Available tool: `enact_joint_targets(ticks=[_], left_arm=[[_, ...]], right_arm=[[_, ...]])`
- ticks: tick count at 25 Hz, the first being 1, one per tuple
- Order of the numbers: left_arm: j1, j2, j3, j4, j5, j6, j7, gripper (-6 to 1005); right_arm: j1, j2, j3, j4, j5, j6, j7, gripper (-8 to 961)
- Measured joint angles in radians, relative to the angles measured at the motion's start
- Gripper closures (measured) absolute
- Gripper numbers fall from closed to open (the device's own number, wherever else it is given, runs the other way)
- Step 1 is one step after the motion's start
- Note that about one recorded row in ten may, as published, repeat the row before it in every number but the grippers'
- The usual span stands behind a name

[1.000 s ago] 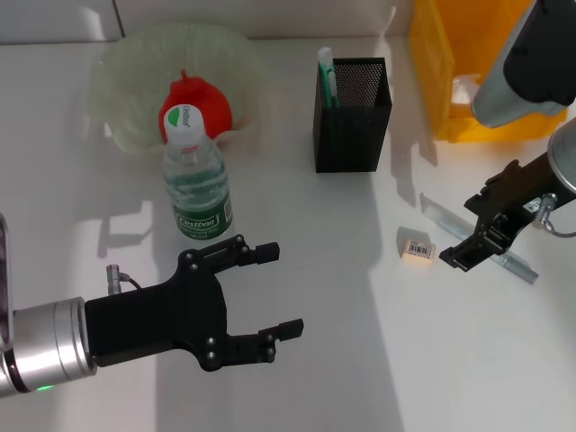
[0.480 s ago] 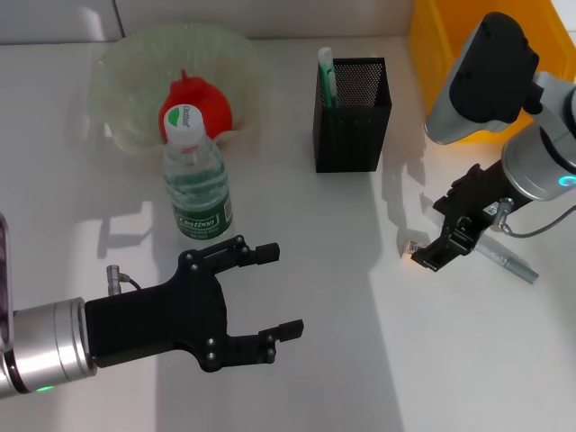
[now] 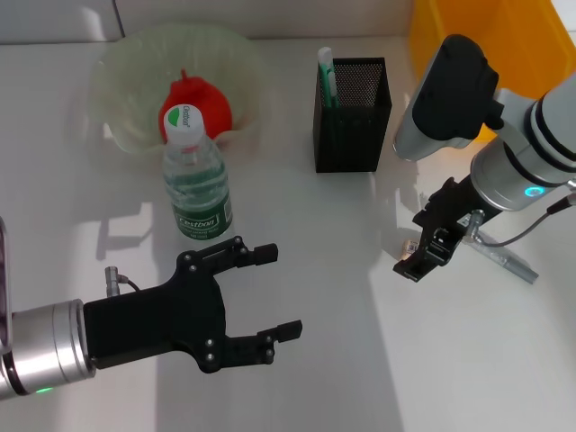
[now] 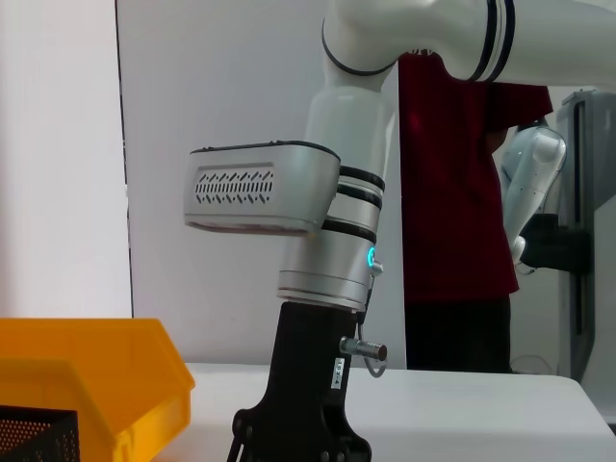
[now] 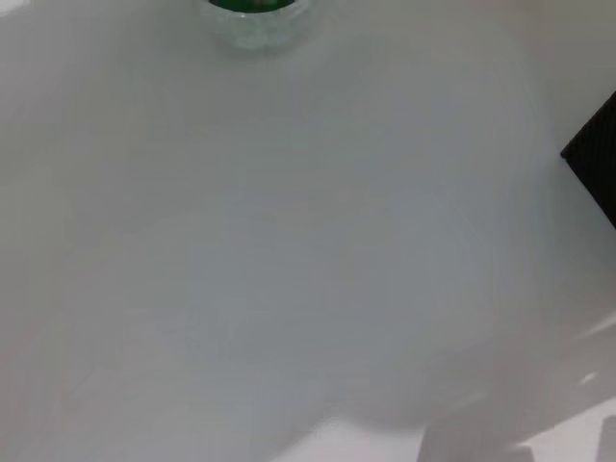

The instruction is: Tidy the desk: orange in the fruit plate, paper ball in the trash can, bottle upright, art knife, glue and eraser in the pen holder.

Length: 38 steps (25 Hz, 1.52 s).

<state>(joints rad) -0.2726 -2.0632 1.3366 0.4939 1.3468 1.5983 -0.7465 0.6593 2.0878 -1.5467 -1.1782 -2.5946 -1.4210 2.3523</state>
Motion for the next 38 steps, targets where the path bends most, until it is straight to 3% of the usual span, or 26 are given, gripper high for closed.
enact_joint_targets(ticks=[3,18,29,38], left_arm=[[0.002,0.0,0.001,0.0,0.0,0.0,0.001,170],[0.003,0.0,0.002,0.0,0.0,0.0,0.0,170],[0.001,0.0,0.003,0.0,0.0,0.0,-0.002,170],[-0.004,0.001,0.001,0.001,0.0,0.002,-0.002,170]], right_arm=[[0.013,0.0,0.009,0.026,0.028,0.006,0.001,180],[0.014,-0.005,0.002,0.042,0.005,0.01,0.002,457],[0.021,-0.005,0.001,0.051,-0.021,0.005,0.0,476],[0.014,-0.005,0.021,-0.003,-0.007,-0.037,-0.006,669]])
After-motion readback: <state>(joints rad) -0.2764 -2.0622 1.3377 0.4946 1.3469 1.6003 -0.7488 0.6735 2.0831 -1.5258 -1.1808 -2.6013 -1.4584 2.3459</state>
